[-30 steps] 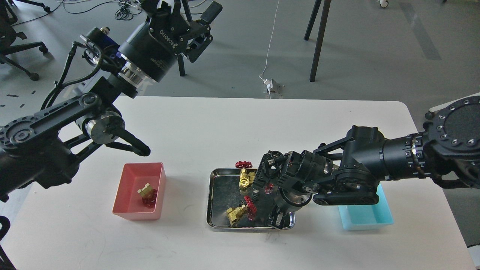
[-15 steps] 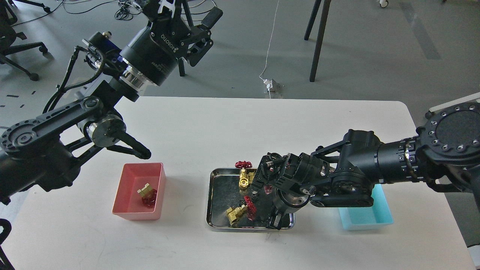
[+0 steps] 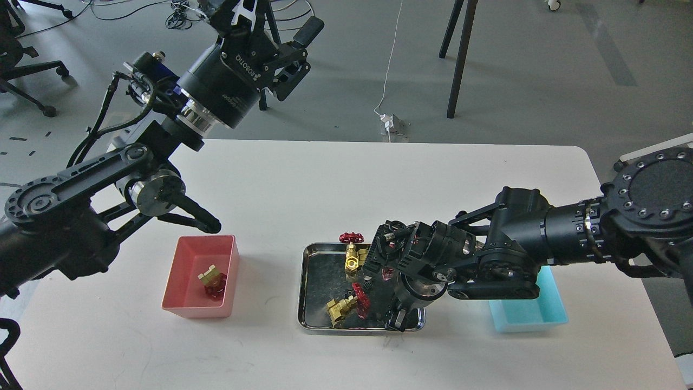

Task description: Place valve in pink box and gear in blue box

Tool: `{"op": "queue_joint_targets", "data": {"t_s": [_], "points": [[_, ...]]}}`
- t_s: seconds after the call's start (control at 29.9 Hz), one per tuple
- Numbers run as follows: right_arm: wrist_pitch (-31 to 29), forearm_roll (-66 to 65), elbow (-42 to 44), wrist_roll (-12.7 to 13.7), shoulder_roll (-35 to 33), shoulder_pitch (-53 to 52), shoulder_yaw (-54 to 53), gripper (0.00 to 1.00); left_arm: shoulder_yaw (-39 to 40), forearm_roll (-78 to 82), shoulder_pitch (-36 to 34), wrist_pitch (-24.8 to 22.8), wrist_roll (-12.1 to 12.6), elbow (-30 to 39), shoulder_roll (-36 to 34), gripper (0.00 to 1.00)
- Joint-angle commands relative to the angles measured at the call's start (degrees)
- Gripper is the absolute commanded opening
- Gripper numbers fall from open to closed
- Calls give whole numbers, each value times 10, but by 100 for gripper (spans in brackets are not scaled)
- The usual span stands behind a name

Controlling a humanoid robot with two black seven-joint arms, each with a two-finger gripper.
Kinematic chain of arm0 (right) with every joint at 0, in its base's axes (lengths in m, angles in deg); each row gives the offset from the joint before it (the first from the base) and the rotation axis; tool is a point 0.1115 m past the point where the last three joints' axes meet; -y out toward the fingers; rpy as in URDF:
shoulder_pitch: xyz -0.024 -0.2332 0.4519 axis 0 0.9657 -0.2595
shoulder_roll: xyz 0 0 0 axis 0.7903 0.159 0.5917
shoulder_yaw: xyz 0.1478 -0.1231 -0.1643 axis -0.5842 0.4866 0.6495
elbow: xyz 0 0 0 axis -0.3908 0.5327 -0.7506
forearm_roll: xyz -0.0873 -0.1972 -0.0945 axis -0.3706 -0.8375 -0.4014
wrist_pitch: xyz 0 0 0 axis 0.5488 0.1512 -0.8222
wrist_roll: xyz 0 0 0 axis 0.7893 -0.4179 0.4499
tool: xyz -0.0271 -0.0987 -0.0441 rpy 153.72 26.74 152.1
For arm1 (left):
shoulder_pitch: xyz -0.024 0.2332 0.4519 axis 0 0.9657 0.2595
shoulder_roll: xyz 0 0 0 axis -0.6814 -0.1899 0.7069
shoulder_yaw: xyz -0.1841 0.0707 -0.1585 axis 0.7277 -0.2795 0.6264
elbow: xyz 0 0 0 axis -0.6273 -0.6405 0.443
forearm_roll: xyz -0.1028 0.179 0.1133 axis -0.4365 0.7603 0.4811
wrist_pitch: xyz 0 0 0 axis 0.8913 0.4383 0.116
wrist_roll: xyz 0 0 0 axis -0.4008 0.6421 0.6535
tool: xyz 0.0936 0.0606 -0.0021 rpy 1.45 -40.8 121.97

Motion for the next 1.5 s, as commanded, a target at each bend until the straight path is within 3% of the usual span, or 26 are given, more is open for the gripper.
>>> {"op": "queue_joint_targets", "data": {"t_s": [0.0,0.27,0.64,0.77,1.0,1.1,1.34,1.47], "points": [[0,0,-1,0,0,0,0,29,0,0,0,-1,0,0,0,86],[0,3,-1,0,0,-1,0,10,0,0,1,0,0,0,0,86],[0,11,-17,1,-20,-47,-14,6,0,0,1,-1,0,0,3,86],[0,12,-53,1,-101,-96,-27,6,0,1,1,-1,0,-2,12,87],[0,-16,-166,4,-349,-142,-17,7,0,2,1,-1,0,-3,43,87],[0,-59,-184,4,-417,-133,0,7,0,3,1,-1,0,-3,55,87],[0,-61,-191,4,-447,-71,-17,9,-1,4,1,0,0,-3,69,87],[0,-55,-190,4,-447,-40,-47,19,-1,4,0,0,0,-4,72,87]]}}
